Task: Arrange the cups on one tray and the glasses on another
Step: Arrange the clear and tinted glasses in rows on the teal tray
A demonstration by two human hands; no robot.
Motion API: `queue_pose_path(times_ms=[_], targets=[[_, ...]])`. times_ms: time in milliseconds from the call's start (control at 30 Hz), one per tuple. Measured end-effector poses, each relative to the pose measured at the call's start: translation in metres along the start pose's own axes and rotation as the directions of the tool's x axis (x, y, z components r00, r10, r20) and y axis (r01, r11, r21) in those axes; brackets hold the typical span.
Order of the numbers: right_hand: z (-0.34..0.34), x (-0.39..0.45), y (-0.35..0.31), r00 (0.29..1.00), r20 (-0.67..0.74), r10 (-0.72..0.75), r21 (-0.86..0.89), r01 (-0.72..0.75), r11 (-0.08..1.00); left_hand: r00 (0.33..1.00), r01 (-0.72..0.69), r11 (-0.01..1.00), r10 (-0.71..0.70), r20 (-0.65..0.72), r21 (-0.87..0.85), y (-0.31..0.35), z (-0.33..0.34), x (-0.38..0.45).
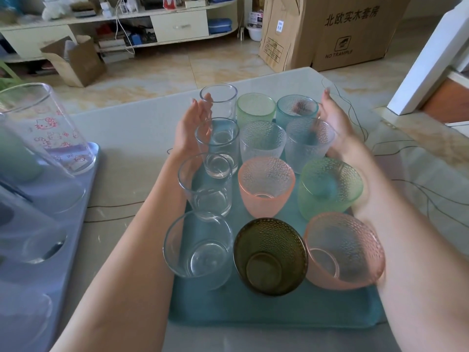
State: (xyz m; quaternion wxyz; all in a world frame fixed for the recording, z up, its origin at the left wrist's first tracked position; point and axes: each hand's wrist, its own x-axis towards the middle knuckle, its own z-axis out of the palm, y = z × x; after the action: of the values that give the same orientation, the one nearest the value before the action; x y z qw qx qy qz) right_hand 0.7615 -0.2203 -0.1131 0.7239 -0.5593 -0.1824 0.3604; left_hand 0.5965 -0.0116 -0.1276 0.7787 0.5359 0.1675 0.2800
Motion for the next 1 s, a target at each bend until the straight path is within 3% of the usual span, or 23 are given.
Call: queue_pose_path(times_ms=[167, 267, 367, 467, 567, 633, 800, 1000], targets=[[-0.001, -0.002, 0.000, 1.000, 0.002, -0.014, -0.036, 0.014, 0.999, 1.000, 0.021, 0.999, -0.021, 0.005, -0.042, 0.003, 0.007, -0.005], [-0.011, 0.004, -0.003, 0.994, -0.082, -0.066, -0.154, 0.053, 0.987, 0.998, 0.057, 0.996, -0.055, 0.028, -0.066, 0.008, 0.007, -0.006], [-0.019, 0.009, -0.016, 0.977, -0.133, -0.164, -0.302, 0.118, 0.946, 0.998, 0.070, 0.997, -0.070, -0.004, 0.016, 0.013, 0.000, 0.003], [-0.016, 0.018, -0.029, 0.991, -0.034, -0.129, -0.331, 0.110, 0.937, 0.995, 0.098, 0.986, -0.099, 0.005, 0.136, 0.019, -0.002, 0.015], [-0.010, 0.033, -0.036, 0.995, 0.098, -0.026, -0.194, 0.045, 0.980, 0.986, 0.135, 0.980, -0.148, 0.083, 0.146, 0.023, 0.003, 0.030], [-0.008, 0.044, -0.036, 0.981, 0.191, 0.042, -0.100, -0.023, 0.995, 0.971, 0.170, 0.971, -0.195, 0.141, 0.170, 0.021, 0.005, 0.041], [-0.006, 0.056, -0.029, 0.915, 0.374, 0.152, -0.106, -0.121, 0.987, 0.934, 0.251, 0.959, -0.275, 0.230, 0.129, 0.014, 0.012, 0.051], [-0.001, 0.048, -0.025, 0.906, 0.410, 0.105, -0.056, -0.090, 0.994, 0.922, 0.263, 0.959, -0.283, 0.266, 0.108, 0.016, 0.026, 0.034]])
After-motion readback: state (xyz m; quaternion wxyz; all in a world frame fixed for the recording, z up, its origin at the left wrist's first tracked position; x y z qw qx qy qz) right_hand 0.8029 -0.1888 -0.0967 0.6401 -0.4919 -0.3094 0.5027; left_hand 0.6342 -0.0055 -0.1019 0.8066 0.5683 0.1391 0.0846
